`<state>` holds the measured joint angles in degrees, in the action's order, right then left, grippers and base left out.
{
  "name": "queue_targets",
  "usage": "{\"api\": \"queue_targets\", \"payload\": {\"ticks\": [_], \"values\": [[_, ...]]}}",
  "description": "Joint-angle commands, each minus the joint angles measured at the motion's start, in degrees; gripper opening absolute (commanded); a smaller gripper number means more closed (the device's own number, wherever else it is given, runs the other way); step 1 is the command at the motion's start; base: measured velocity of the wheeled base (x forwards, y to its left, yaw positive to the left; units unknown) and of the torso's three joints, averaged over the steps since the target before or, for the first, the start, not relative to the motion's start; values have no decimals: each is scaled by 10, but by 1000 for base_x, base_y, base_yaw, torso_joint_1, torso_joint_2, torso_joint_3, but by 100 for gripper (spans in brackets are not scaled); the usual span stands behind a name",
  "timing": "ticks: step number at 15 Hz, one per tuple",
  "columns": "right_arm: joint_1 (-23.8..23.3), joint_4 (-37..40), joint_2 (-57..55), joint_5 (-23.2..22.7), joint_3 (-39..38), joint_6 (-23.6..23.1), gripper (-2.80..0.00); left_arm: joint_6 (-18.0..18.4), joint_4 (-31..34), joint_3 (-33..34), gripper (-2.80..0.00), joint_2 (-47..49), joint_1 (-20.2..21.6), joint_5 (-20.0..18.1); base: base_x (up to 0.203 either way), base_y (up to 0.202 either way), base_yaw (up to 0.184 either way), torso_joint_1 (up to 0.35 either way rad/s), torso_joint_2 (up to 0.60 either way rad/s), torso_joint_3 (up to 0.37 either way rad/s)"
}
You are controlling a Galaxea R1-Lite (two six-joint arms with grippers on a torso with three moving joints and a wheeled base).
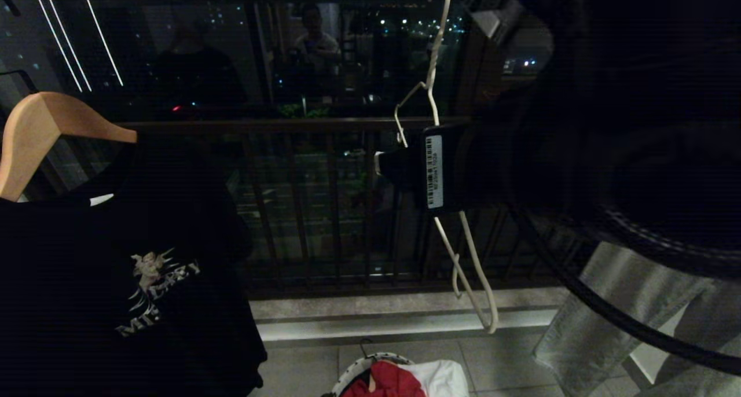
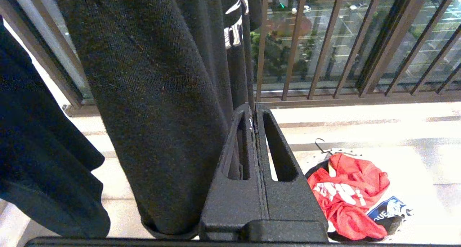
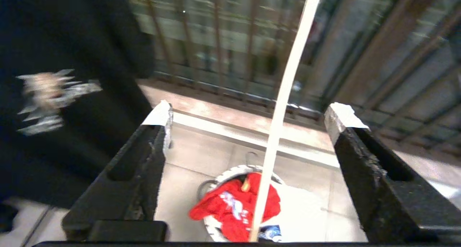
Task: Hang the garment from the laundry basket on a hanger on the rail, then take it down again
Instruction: Pick up the clothes rack on the clothesline
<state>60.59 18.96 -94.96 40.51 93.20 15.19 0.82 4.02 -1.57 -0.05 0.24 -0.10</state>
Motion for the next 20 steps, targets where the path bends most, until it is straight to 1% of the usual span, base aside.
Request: {"api": "queue_targets", "payload": {"ticks": [1,6,10,12,17,18,20], "values": [[-22,6,-29,2,8,-1,0,1,0,0,-280,0,0,0,0,0,0,0,0,0],[-51,39,-65,2,41,-11,0,1,0,0,-280,0,0,0,0,0,0,0,0,0],[-55,86,-67,2,59,-11,0,1,0,0,-280,0,0,0,0,0,0,0,0,0],[-60,89,-68,2,62,-12,0,0,0,0,-280,0,0,0,0,0,0,0,0,0],[-70,88,-77,2,64,-31,0,1,0,0,-280,0,0,0,0,0,0,0,0,0],[-72,88,-77,2,65,-32,-280,1,0,0,-280,0,0,0,0,0,0,0,0,0],[-73,89,-77,0,66,-32,-280,0,0,0,-280,0,0,0,0,0,0,0,0,0]]}}
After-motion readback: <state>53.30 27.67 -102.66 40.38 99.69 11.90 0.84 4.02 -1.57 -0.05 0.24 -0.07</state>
